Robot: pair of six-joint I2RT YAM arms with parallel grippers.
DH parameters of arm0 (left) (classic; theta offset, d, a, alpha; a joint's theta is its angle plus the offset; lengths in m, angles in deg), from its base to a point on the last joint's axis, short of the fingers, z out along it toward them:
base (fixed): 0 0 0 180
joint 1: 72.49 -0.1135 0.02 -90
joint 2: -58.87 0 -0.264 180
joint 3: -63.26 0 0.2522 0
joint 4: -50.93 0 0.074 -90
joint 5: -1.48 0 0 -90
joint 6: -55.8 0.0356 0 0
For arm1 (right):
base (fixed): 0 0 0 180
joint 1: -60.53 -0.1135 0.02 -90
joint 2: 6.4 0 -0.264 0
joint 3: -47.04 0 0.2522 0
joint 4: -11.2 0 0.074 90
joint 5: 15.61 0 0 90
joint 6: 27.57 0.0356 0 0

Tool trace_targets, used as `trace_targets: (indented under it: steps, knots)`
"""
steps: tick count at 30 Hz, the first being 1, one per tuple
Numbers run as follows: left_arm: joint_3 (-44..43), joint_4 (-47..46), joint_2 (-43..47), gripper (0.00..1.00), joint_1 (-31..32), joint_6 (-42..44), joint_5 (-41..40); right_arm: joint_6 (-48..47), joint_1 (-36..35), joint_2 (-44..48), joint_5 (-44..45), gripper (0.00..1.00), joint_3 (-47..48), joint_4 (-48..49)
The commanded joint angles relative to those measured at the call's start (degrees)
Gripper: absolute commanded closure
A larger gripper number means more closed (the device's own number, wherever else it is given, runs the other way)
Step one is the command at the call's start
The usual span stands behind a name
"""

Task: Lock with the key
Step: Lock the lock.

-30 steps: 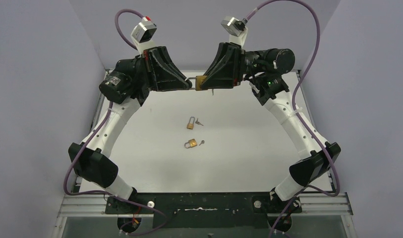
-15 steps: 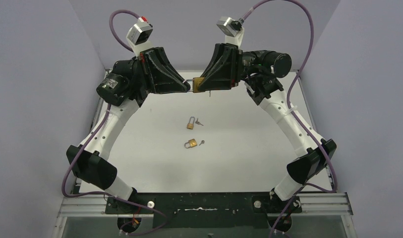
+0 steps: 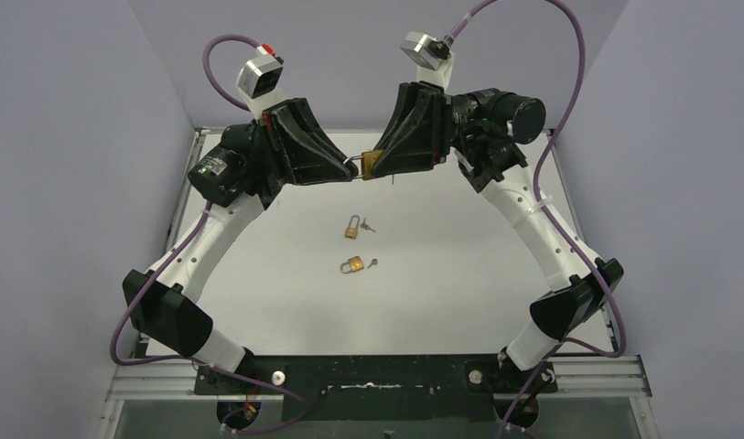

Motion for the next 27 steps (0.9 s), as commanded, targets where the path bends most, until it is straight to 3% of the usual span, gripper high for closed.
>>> trace_targets:
  steps: [1, 16, 27]
  knots:
    - [3.09, 10.45, -4.84, 1.00, 2.65, 8.26, 3.32, -0.27, -5.23, -0.70, 5.55, 1.00, 3.01, 0.81]
    - [2.78, 17.51, -8.51, 1.00, 5.29, 16.12, 3.28, -0.30, -7.14, -1.11, 5.45, 1.00, 2.51, 1.29]
    - [1.31, 11.18, -10.48, 1.00, 4.58, 10.85, 2.89, -1.34, -6.89, -0.82, 5.14, 1.00, 1.89, 1.03]
